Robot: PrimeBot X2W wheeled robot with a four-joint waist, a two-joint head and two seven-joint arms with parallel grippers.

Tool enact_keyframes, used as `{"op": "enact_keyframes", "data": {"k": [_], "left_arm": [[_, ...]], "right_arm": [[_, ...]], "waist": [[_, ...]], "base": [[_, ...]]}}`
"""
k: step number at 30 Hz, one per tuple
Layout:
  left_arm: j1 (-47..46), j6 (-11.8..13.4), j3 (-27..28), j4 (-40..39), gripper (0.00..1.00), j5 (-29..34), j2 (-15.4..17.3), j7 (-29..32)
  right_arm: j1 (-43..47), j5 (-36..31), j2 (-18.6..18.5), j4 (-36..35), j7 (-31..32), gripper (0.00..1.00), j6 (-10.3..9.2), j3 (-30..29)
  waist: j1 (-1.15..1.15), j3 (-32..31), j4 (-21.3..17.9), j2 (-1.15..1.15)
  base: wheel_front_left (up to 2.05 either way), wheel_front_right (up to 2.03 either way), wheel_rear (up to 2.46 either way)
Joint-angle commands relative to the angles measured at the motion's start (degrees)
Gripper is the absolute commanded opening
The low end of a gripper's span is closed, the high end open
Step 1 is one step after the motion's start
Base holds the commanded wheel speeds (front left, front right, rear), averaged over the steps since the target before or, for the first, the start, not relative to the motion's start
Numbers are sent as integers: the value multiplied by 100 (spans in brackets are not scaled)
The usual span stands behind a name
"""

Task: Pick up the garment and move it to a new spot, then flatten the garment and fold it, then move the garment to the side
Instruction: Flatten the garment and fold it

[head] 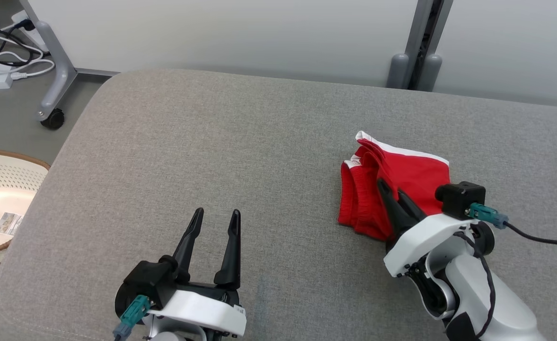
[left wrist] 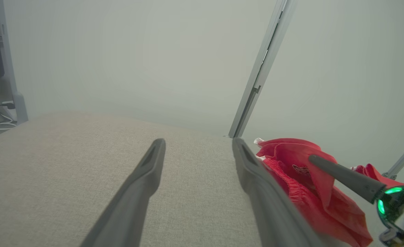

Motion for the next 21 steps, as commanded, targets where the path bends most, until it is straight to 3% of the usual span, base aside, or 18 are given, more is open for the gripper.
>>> {"op": "enact_keyframes", "data": {"k": [1,4,6,8,10,11,21], "left_arm": [[72,19,8,-20,100,-16,22,-24],[82,28,21,-20,100,-28,22,-24],[66,31,27,-24,100,-34,22,-24],[62,28,13,-31,100,-31,22,-24],[63,35,10,-31,100,-28,22,-25],[66,35,15,-32,100,-27,22,-24],[85,23,-1,22,100,-19,22,-24]], "right_arm": [[70,-17,15,21,36,0,-1,3],[192,-22,75,68,132,2,-1,53],[242,26,128,68,190,29,-1,102],[300,42,166,86,242,45,-1,142],[374,97,216,92,276,75,-1,173],[415,123,235,78,297,100,-1,202],[774,606,330,-422,414,100,-1,834]], "waist": [[0,-1,16,0],[0,-12,33,0],[0,-15,26,0],[0,-20,16,0],[0,-26,3,0],[0,-28,-5,0],[0,-39,-139,0]], "base": [[0,0,0],[0,0,0],[0,0,0],[0,0,0],[0,0,0],[0,0,0],[0,0,0]]}}
